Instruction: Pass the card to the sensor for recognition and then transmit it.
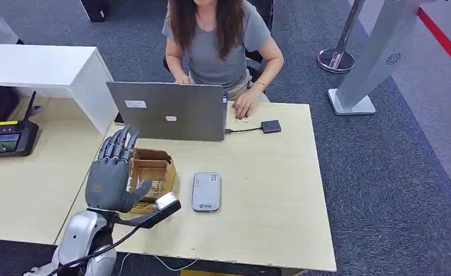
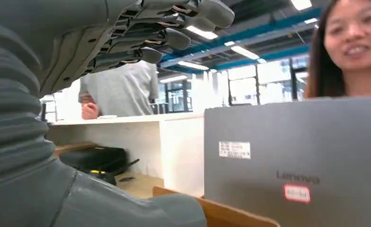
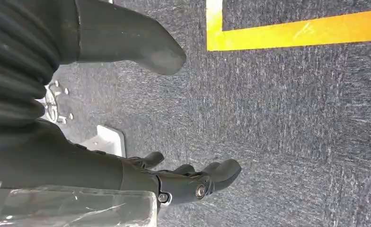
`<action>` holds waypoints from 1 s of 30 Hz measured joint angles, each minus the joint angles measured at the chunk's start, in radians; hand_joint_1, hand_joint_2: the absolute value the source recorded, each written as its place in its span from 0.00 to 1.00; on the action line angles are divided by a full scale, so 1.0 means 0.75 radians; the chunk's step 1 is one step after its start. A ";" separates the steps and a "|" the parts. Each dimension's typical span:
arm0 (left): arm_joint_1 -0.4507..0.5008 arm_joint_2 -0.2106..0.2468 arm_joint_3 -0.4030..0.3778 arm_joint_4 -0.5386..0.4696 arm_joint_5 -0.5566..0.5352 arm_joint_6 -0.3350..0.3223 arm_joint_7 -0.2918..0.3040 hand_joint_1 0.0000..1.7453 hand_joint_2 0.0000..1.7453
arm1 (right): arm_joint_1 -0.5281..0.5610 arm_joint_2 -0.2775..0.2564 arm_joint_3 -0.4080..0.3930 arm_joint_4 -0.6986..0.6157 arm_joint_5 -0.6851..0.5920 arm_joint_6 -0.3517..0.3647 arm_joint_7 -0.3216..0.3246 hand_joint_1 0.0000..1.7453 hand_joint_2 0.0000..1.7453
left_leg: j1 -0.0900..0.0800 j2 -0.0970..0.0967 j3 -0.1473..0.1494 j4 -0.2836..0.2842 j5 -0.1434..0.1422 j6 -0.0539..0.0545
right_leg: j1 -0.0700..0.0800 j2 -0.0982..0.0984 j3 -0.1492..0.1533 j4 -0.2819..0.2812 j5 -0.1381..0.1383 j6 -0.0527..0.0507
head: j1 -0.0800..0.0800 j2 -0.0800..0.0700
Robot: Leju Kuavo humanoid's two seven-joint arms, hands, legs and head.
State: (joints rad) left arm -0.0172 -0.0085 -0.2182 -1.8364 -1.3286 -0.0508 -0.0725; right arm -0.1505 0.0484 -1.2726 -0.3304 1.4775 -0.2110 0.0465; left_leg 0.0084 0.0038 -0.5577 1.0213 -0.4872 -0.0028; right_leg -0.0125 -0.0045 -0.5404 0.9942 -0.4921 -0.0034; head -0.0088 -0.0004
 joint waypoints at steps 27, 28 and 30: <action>-0.274 0.871 -0.167 -0.028 1.340 -0.573 0.068 0.00 1.00 | -0.011 -0.039 -0.005 0.018 0.006 0.002 -0.007 0.00 1.00 | 0.001 0.003 0.000 0.000 0.001 -0.001 | 0.001 0.003 -0.001 0.002 0.000 -0.001 | -0.001 0.000; -0.277 0.889 -0.170 -0.039 1.345 -0.573 0.068 0.00 1.00 | -0.014 -0.039 -0.005 0.020 0.006 0.002 -0.006 0.00 1.00 | 0.002 0.002 0.000 0.000 0.001 -0.001 | 0.001 0.003 -0.001 0.002 0.000 -0.001 | 0.000 0.000; -0.285 0.918 -0.182 -0.059 1.331 -0.568 0.075 0.00 1.00 | -0.016 -0.039 -0.005 0.023 0.003 0.001 -0.006 0.00 1.00 | 0.001 0.002 0.000 0.000 0.001 -0.002 | 0.001 0.003 -0.001 0.002 0.000 -0.001 | -0.001 0.000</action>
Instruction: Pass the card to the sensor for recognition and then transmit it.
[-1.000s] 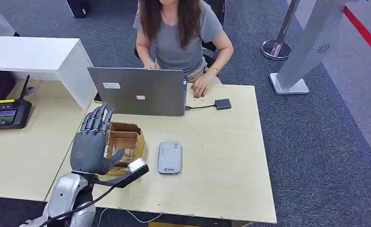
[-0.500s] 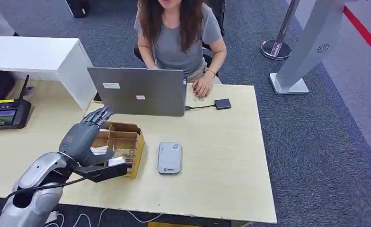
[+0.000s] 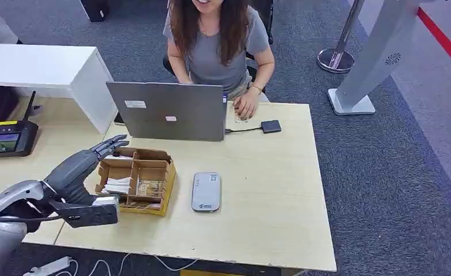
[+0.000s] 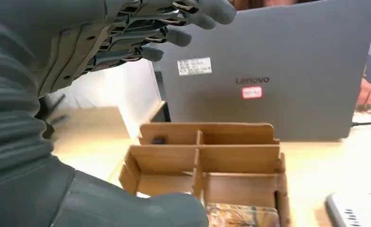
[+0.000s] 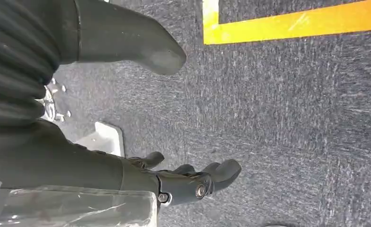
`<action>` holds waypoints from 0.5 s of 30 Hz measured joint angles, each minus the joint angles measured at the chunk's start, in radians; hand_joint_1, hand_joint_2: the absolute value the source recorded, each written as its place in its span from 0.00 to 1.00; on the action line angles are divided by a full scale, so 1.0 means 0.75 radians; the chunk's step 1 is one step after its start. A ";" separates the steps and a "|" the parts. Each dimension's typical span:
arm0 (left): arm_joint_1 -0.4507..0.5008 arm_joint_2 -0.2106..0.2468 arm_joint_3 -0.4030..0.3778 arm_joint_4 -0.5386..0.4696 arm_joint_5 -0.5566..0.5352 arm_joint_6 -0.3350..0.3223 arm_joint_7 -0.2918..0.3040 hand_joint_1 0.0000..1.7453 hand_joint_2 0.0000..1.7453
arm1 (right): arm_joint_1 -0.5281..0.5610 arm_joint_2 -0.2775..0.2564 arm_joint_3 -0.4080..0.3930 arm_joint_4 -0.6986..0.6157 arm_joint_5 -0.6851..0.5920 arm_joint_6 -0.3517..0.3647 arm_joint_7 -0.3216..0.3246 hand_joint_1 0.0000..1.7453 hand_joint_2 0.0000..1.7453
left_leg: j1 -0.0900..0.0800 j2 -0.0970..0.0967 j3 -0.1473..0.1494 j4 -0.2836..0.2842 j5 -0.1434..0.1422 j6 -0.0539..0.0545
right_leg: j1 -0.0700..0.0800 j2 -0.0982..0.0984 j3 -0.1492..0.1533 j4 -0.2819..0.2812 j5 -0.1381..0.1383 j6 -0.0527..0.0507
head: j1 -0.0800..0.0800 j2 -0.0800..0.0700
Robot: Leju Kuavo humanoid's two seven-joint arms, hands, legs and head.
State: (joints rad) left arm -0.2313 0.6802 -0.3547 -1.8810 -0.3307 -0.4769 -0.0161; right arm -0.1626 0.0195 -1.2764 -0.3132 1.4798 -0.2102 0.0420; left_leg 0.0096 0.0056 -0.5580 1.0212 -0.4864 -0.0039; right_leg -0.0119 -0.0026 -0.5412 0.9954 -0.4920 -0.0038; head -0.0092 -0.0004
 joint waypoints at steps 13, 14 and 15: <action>0.109 0.172 -0.057 -0.147 -0.046 0.081 0.063 0.00 1.00 | 0.010 0.000 0.000 0.011 -0.002 -0.002 0.000 0.00 1.00 | 0.000 0.001 -0.001 0.000 0.000 -0.001 | 0.000 0.002 0.000 0.000 0.000 0.000 | 0.000 0.000; 0.150 0.205 -0.057 -0.168 -0.049 0.094 0.068 0.00 1.00 | 0.010 0.000 0.000 0.012 0.000 -0.002 0.000 0.00 1.00 | 0.000 0.001 -0.001 0.000 -0.001 -0.001 | 0.000 0.002 -0.001 0.000 0.000 0.000 | 0.000 0.000; 0.191 0.230 -0.057 -0.191 -0.051 0.105 0.077 0.00 1.00 | 0.010 0.000 0.000 0.012 0.005 -0.002 0.001 0.00 1.00 | 0.000 0.001 -0.001 0.000 -0.001 -0.001 | 0.000 0.002 -0.001 0.000 0.000 0.000 | 0.000 0.000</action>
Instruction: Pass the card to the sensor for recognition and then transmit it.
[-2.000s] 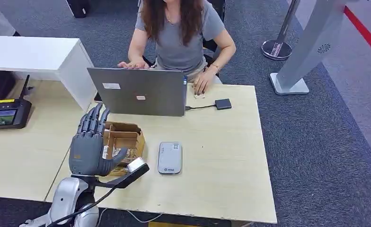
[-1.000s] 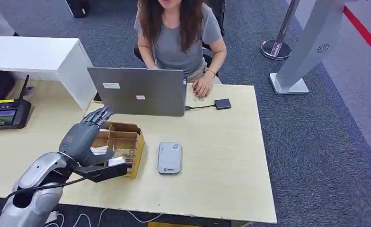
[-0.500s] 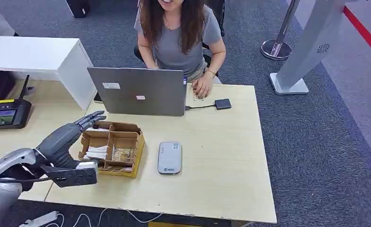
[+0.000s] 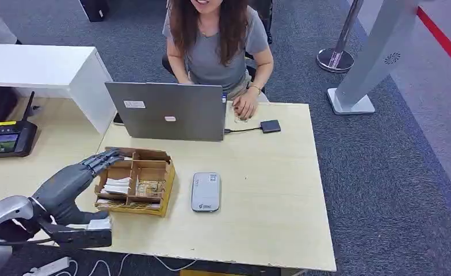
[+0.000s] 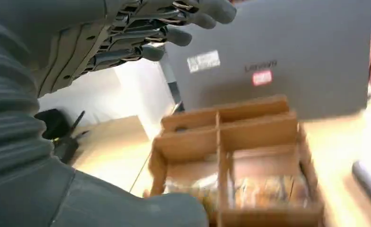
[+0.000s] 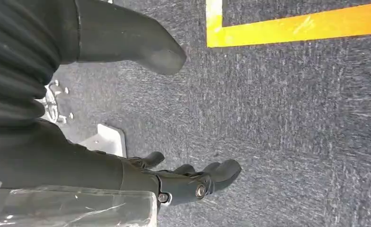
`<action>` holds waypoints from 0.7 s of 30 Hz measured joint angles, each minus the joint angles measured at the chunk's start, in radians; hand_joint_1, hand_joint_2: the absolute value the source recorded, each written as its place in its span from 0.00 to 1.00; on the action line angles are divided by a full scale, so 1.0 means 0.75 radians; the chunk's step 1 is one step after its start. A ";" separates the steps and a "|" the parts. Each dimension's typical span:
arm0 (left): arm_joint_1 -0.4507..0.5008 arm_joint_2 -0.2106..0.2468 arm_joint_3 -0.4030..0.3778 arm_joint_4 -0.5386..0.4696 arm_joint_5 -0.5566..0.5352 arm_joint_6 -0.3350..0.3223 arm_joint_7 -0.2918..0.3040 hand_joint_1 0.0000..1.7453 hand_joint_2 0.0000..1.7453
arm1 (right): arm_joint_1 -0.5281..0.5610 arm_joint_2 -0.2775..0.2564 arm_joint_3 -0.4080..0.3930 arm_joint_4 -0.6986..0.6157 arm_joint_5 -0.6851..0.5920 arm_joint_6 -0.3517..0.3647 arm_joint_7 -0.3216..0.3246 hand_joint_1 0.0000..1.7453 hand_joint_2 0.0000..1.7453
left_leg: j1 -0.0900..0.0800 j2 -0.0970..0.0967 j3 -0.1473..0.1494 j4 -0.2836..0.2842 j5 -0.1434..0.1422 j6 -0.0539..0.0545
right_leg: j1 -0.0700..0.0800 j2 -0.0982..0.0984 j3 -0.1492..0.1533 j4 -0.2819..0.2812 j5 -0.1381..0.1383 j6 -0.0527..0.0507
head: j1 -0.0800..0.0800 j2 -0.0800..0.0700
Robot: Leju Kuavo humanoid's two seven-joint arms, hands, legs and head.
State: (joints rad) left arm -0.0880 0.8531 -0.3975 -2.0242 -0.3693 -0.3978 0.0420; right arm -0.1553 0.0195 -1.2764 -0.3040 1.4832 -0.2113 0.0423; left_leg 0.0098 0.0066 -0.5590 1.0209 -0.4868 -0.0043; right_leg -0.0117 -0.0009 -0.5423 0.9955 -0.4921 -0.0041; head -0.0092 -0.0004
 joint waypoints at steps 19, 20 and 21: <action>0.278 0.267 0.054 -0.153 0.038 -0.090 0.042 0.00 1.00 | -0.033 0.000 0.042 0.004 0.049 0.005 0.040 0.00 1.00 | 0.001 -0.002 -0.002 0.000 0.001 -0.001 | 0.002 -0.004 -0.001 0.000 0.001 -0.001 | 0.000 0.000; 0.277 0.269 0.054 -0.153 0.026 -0.091 0.052 0.00 1.00 | -0.034 0.000 0.044 0.003 0.049 0.004 0.042 0.00 1.00 | 0.001 -0.002 -0.002 0.000 0.001 -0.001 | 0.002 -0.004 -0.001 0.000 0.001 -0.001 | 0.001 0.000; 0.274 0.268 0.053 -0.153 0.002 -0.091 0.058 0.00 1.00 | -0.034 0.000 0.045 0.003 0.049 0.004 0.044 0.00 1.00 | 0.001 -0.002 -0.002 0.000 0.001 -0.001 | 0.002 -0.004 -0.001 0.000 0.001 -0.001 | 0.000 0.000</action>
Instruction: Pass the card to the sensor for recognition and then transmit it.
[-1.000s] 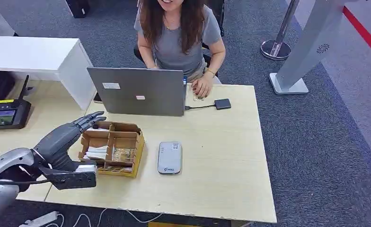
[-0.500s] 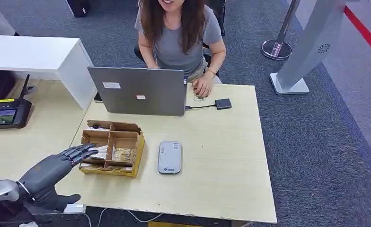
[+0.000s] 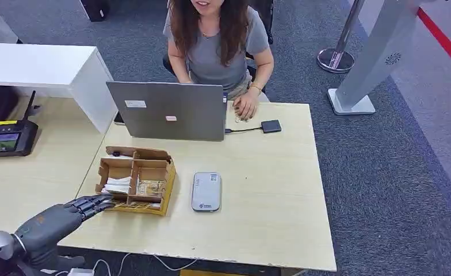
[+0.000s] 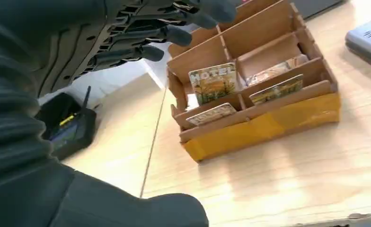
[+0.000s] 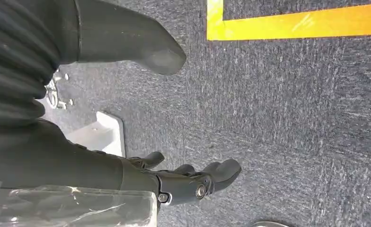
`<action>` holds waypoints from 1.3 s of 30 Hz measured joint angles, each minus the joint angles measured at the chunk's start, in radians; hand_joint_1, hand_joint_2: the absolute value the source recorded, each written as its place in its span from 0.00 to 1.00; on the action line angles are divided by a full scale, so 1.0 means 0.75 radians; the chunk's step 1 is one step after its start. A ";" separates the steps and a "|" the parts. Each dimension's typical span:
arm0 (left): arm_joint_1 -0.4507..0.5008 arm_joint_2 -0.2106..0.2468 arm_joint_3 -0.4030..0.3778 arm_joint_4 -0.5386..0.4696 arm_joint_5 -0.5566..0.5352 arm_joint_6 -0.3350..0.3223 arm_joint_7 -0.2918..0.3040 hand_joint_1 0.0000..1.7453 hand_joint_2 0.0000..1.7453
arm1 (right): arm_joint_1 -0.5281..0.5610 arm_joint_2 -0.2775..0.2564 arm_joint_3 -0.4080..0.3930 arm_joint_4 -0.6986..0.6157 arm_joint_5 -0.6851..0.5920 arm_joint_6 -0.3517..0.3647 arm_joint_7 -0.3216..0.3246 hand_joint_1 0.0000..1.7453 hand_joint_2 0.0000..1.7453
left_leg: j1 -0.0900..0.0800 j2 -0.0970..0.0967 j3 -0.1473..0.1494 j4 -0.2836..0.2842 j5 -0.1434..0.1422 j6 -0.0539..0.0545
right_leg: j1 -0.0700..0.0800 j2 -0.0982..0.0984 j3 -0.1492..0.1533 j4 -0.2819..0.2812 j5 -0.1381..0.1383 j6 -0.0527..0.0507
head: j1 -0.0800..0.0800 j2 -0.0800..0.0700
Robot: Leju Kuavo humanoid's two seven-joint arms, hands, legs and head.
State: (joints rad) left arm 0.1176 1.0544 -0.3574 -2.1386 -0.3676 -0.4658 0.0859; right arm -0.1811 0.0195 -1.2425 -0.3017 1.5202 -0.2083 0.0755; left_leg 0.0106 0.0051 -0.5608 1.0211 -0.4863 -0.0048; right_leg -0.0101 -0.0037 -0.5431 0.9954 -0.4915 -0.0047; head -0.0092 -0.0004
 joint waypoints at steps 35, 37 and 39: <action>-0.432 -0.593 -0.344 0.449 -0.903 0.097 0.007 0.00 1.00 | 0.027 0.002 0.006 -0.014 0.022 -0.029 0.007 0.00 1.00 | 0.000 -0.001 -0.001 0.002 0.000 0.001 | 0.000 -0.001 -0.001 0.000 0.001 0.000 | 0.001 0.000; -0.433 -0.602 -0.354 0.463 -0.903 0.097 0.007 0.00 1.00 | 0.027 0.002 0.006 -0.015 0.022 -0.029 0.007 0.00 1.00 | 0.000 -0.001 -0.001 0.002 0.000 0.001 | 0.000 -0.001 -0.001 0.000 0.001 0.000 | 0.000 0.000; -0.434 -0.611 -0.359 0.471 -0.903 0.097 0.007 0.00 1.00 | 0.027 0.002 0.006 -0.015 0.022 -0.030 0.007 0.00 1.00 | 0.000 -0.001 -0.001 0.002 0.000 0.001 | 0.000 -0.001 -0.001 0.000 0.001 0.000 | 0.001 0.000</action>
State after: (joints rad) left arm -0.2080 0.5959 -0.6264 -1.7849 -1.0449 -0.3933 0.0912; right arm -0.1611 0.0206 -1.2379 -0.3128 1.5366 -0.2308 0.0809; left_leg 0.0106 0.0041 -0.5615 1.0224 -0.4860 -0.0044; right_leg -0.0102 -0.0042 -0.5440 0.9951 -0.4907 -0.0048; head -0.0088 -0.0004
